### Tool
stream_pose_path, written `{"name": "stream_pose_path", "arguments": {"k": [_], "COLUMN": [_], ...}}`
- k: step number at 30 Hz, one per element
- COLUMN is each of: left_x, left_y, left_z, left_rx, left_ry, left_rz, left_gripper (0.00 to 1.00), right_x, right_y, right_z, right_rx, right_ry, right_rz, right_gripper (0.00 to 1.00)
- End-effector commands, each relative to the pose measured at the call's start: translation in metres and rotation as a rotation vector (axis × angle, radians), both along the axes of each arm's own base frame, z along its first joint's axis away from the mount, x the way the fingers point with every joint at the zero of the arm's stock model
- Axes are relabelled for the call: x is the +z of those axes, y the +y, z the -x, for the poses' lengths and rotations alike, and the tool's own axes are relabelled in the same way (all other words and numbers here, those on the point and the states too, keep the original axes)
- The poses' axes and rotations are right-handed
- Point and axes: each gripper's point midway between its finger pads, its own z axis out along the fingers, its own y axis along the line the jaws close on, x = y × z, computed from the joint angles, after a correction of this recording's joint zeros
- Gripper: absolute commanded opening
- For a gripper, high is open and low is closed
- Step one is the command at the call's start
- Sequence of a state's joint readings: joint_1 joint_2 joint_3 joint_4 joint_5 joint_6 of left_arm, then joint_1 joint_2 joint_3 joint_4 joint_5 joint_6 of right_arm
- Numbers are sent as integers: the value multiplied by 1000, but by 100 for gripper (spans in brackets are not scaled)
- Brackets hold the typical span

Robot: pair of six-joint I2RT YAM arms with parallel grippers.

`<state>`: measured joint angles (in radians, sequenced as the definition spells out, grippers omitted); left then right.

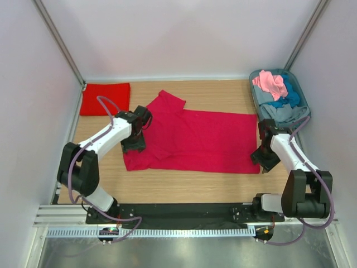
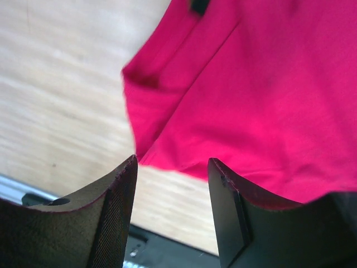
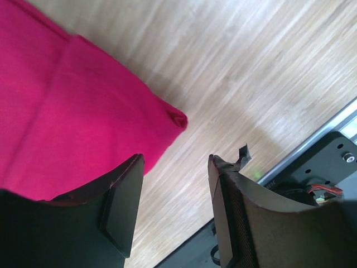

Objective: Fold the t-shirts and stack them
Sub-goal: Fold the tshirt

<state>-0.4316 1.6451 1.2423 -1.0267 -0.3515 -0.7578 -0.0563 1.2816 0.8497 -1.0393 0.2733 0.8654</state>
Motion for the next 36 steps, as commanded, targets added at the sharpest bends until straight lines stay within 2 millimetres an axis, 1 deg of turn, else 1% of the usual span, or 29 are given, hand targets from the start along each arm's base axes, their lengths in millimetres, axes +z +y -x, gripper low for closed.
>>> {"name": "stream_pose_path", "arguments": {"k": [1,2,4,5,7,8,9,10,11,13,14,17,19,21,22,23,24,25,26,28,29,30,31,32,33,34,35,36], "left_x": [1,2,0,0,1,2,2,2,2,0,-1,-8,-11,-12,-13,-13,-14,-15,-17,-25,-28,-30,-31,-31,-29,-28,-24,-21], "left_y": [0,2,3,4,2,3,2,3,6,12,13,17,17,16,15,14,13,13,12,15,16,20,22,22,23,23,24,26], "left_z": [19,28,37,42,47,49,53,53,56,58,59,58,51,50,50,50,49,50,49,51,51,49,44,38,31,24,11,5], "left_rx": [18,19,25,30,31,33,33,33,38,36,36,43,44,40,32,27,20,8,5,11,3,6,7,-2,0,2,17,30], "left_ry": [-21,-23,-19,-25,-18,-15,-2,-1,5,7,13,40,54,76,80,78,73,75,77,117,130,136,131,123,105,90,74,67], "left_rz": [61,77,92,102,121,124,126,122,111,83,76,64,61,63,67,76,82,84,93,76,65,41,31,25,22,22,24,19], "left_gripper": [55,56,59,59,59,60,60,61,62,63,63,61,57,49,48,47,46,46,45,44,44,44,42,41,35,31,28,24], "right_x": [-10,-16,-23,-28,-36,-38,-39,-38,-38,-35,-32,-30,-30,-27,-23,-13,-7,2,11,21,29,32,35,42,44,45,49,49], "right_y": [-3,-4,-10,-12,-20,-22,-28,-32,-34,-34,-35,-38,-38,-38,-39,-40,-41,-41,-40,-33,-31,-27,-22,-12,-8,17,42,60], "right_z": [-4,-5,-5,-7,2,5,13,15,18,12,16,18,21,19,20,12,11,9,4,-2,-9,-11,-16,-26,-32,-41,-59,-66], "right_rx": [-34,-33,-38,-33,-36,-33,-28,-29,-32,-18,-26,-41,-61,-62,-45,-46,-44,-45,-51,-56,-60,-52,-40,-1,34,116,209,310], "right_ry": [-9,-2,7,17,57,69,95,96,90,67,79,89,109,103,116,94,90,64,36,-8,-45,-57,-73,-113,-133,-168,-240,-266], "right_rz": [10,19,50,62,106,117,154,174,187,184,197,211,217,217,217,221,231,230,225,188,178,164,143,127,109,28,-29,-75], "right_gripper": [56,56,56,54,50,40,25,24,19,15,14,14,13,13,13,15,19,28,33,41,42,42,43,42,43,43,43,44]}}
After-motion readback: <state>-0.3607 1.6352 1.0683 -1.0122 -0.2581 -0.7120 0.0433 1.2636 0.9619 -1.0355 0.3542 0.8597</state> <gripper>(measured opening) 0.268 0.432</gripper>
